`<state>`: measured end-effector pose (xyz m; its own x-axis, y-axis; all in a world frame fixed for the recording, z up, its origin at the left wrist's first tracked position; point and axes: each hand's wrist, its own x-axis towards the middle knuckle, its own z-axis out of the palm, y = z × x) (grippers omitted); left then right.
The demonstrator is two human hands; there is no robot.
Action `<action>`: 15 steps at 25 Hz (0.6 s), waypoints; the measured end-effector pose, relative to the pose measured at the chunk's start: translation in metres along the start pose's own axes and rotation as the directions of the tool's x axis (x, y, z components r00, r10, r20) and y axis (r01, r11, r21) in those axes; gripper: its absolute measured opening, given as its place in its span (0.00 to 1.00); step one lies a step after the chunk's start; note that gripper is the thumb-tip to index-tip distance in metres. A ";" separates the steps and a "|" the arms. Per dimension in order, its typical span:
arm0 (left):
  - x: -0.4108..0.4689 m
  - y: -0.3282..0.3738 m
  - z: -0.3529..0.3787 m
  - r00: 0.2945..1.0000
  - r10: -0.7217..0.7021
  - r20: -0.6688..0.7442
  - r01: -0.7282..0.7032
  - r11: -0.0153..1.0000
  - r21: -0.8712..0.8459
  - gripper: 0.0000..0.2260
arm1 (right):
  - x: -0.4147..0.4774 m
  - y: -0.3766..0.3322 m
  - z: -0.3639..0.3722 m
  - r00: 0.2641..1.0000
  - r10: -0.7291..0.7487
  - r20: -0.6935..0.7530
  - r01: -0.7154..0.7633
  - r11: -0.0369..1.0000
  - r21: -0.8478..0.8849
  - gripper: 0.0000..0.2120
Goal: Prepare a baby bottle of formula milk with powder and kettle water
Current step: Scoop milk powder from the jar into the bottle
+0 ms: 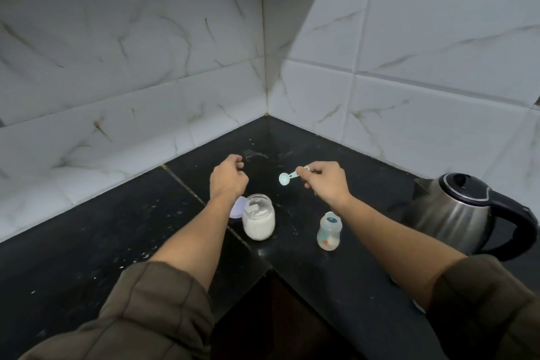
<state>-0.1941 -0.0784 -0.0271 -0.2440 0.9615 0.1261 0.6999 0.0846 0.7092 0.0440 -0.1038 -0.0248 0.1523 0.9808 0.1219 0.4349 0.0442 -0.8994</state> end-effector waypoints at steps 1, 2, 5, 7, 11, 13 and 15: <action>0.000 -0.011 -0.007 1.000 -0.020 -0.022 0.020 1.000 0.007 0.22 | 0.001 -0.003 0.013 0.999 -0.009 0.048 0.011 0.998 -0.055 0.09; -0.001 -0.022 -0.012 0.999 -0.034 -0.036 0.034 0.999 0.019 0.22 | 0.002 -0.006 0.025 0.995 -0.015 0.097 0.027 0.992 -0.125 0.09; -0.001 -0.045 -0.018 0.998 -0.043 -0.042 0.044 0.998 0.042 0.23 | 0.005 -0.014 0.057 0.968 0.007 0.251 0.091 0.923 -0.375 0.07; 0.001 -0.053 -0.020 0.999 -0.027 -0.037 0.029 0.999 0.044 0.24 | 0.005 -0.017 0.075 0.950 0.031 0.310 0.125 0.873 -0.471 0.07; 0.009 -0.059 -0.016 1.000 0.012 -0.013 -0.012 0.999 0.040 0.24 | 0.007 -0.020 0.099 0.937 0.058 0.345 0.151 0.823 -0.548 0.07; 0.015 -0.061 -0.013 1.000 0.029 0.008 -0.029 0.999 0.029 0.24 | 0.008 -0.020 0.106 0.928 0.077 0.364 0.165 0.791 -0.589 0.07; 0.020 -0.061 -0.008 0.998 0.048 0.036 -0.048 0.999 0.020 0.24 | 0.009 -0.020 0.112 0.923 0.102 0.371 0.170 0.757 -0.631 0.06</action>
<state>-0.2476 -0.0666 -0.0623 -0.1860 0.9733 0.1348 0.7242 0.0431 0.6882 -0.0631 -0.0747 -0.0531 -0.1439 0.9804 -0.1347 0.9149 0.0800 -0.3956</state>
